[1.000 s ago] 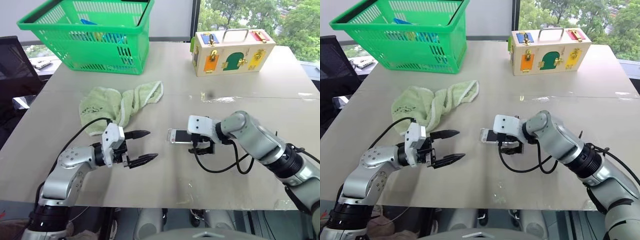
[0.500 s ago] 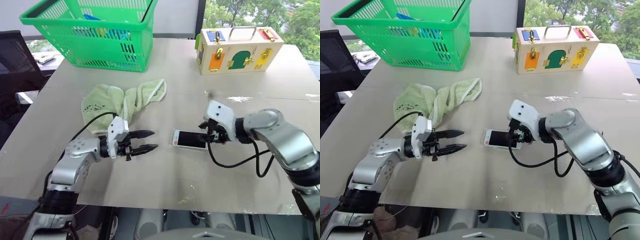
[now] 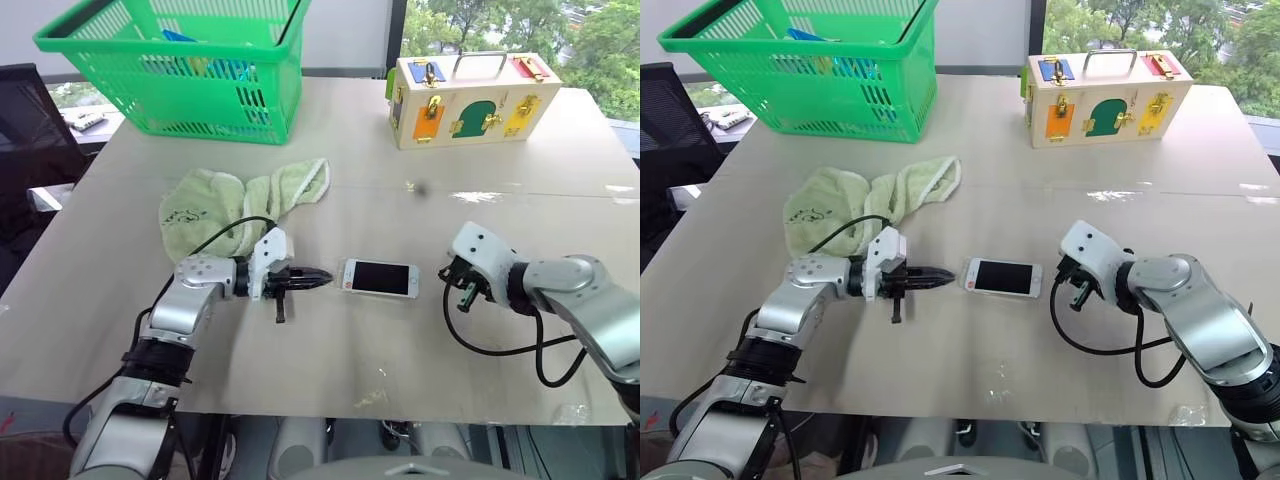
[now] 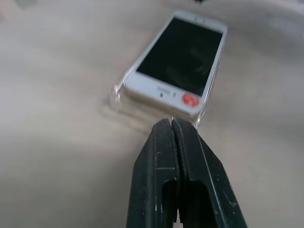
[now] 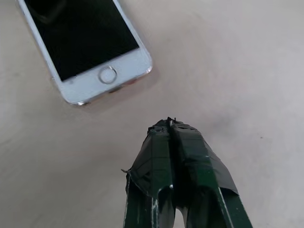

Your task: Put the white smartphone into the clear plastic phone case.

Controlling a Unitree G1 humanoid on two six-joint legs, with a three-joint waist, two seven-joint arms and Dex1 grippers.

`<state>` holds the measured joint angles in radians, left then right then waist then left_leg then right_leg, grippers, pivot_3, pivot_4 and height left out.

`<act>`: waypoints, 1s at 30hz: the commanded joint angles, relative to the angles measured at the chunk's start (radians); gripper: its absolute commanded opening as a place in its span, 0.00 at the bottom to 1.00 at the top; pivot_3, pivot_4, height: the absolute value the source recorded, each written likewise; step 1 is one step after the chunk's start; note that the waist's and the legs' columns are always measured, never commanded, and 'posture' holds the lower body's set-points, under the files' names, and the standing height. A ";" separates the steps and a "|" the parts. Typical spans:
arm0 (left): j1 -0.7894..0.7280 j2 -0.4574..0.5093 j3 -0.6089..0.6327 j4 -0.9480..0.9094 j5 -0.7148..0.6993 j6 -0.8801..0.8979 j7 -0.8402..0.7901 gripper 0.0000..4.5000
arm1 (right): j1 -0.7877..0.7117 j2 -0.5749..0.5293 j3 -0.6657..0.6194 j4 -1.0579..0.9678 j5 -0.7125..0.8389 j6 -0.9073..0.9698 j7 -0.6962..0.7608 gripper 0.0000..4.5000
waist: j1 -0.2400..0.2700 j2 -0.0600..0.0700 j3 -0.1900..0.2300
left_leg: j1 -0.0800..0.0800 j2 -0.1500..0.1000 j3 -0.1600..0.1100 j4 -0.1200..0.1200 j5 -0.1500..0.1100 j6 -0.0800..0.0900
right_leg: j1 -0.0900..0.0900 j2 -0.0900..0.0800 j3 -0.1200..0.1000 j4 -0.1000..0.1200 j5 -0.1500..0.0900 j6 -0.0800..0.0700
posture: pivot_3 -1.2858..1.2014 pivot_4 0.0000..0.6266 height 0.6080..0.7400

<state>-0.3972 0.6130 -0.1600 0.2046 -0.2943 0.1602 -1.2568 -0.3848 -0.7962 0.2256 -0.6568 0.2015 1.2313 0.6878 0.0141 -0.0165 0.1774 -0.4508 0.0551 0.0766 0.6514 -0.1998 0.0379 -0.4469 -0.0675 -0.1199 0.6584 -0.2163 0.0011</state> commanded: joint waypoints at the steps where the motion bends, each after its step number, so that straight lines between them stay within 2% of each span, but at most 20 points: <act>1: -0.021 0.012 0.017 -0.014 0.004 -0.005 -0.005 0.01 | -0.004 0.004 0.016 -0.037 0.010 -0.010 -0.021 0.00 | 0.000 0.000 0.000 | 0.000 0.000 0.000 0.000 0.000 0.000 | 0.000 0.000 0.000 0.000 0.000 0.000 | 0.52 0.24 1.00; 5: -0.028 0.019 0.011 -0.001 0.021 -0.011 -0.003 0.01 | -0.010 0.009 0.042 -0.032 0.020 -0.018 -0.026 0.00 | 0.000 0.000 0.000 | 0.000 0.000 0.000 0.001 0.000 0.000 | 0.000 0.000 0.000 0.000 0.000 0.000 | 0.52 0.24 1.00; 15: -0.046 -0.041 -0.035 -0.012 0.077 -0.001 0.039 0.01 | -0.079 0.049 0.150 0.010 0.027 -0.053 -0.022 0.00 | 0.001 0.000 0.000 | 0.000 0.000 0.000 0.002 0.000 0.000 | 0.001 0.000 0.000 0.002 0.000 0.000 | 0.52 0.24 1.00; 23: -0.037 -0.051 -0.032 -0.013 0.090 0.001 0.048 0.01 | -0.182 0.120 0.271 0.086 0.040 -0.082 0.024 0.00 | -0.003 -0.001 -0.001 | 0.002 0.000 0.000 0.004 0.000 0.000 | 0.002 0.000 0.001 0.004 0.000 0.000 | 0.52 0.24 1.00; 30: -0.027 -0.059 -0.025 -0.026 0.089 0.006 0.045 0.01 | -0.197 0.120 0.298 0.119 0.047 -0.132 0.082 0.00 | -0.003 -0.001 -0.002 | 0.004 0.001 -0.002 0.004 0.000 0.000 | 0.003 0.004 0.001 0.005 0.002 -0.003 | 0.52 0.24 1.00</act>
<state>-0.4272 0.5779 -0.1609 0.2123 -0.1992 0.1679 -1.2140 -0.5672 -0.7114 0.4919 -0.5034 0.2050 1.1621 0.7198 0.0106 -0.0179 0.1754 -0.4463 0.0566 0.0744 0.6557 -0.1995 0.0381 -0.4437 -0.0635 -0.1193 0.6632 -0.2144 -0.0017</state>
